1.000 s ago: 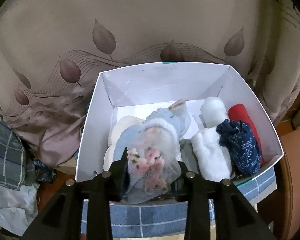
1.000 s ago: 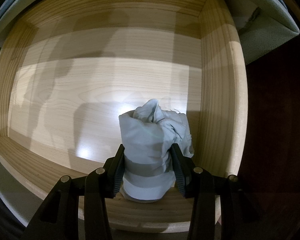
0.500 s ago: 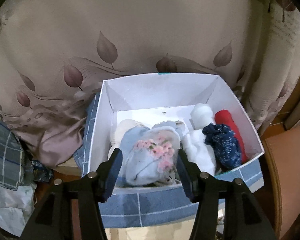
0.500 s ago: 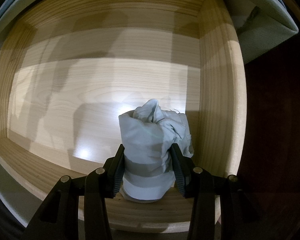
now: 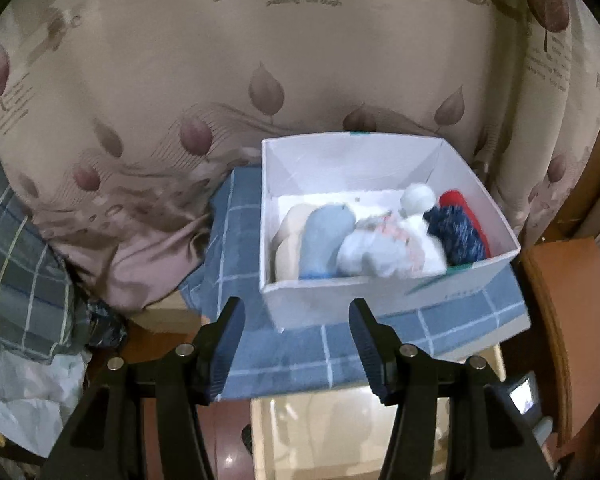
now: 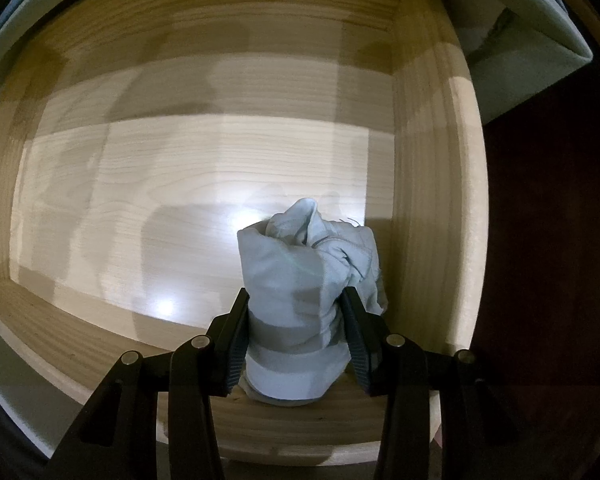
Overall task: Take underwear out of drawer
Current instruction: 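Move the left gripper back over the drawer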
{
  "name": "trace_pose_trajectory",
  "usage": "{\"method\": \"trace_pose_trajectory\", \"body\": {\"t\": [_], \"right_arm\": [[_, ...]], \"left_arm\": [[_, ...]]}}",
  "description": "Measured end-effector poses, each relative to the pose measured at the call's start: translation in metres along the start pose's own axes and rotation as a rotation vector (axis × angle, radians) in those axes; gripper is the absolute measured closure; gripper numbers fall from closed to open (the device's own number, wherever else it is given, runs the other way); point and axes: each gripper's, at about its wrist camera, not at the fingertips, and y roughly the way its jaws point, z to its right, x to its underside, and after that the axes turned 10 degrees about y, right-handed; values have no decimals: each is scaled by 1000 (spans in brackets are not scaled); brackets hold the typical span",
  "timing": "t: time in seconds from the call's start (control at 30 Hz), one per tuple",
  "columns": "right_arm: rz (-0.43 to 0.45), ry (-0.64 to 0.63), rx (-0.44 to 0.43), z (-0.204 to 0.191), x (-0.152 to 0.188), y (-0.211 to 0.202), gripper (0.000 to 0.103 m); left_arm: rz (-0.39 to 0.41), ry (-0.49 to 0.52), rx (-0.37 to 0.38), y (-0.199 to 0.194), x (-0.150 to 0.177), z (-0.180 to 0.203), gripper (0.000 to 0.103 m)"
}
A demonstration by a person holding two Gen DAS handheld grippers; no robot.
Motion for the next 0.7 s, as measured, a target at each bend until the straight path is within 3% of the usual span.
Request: {"method": "trace_pose_trajectory", "body": {"t": [0.23, 0.47, 0.7], "right_arm": [[-7, -5, 11, -5, -2, 0, 62], [-10, -7, 19, -14, -4, 1, 63], [-4, 1, 13, -17, -3, 2, 64]], "left_arm": [[-39, 32, -70, -2, 67, 12, 48], [-76, -28, -69, 22, 128, 31, 48], [-135, -59, -74, 57, 166, 52, 48]]}}
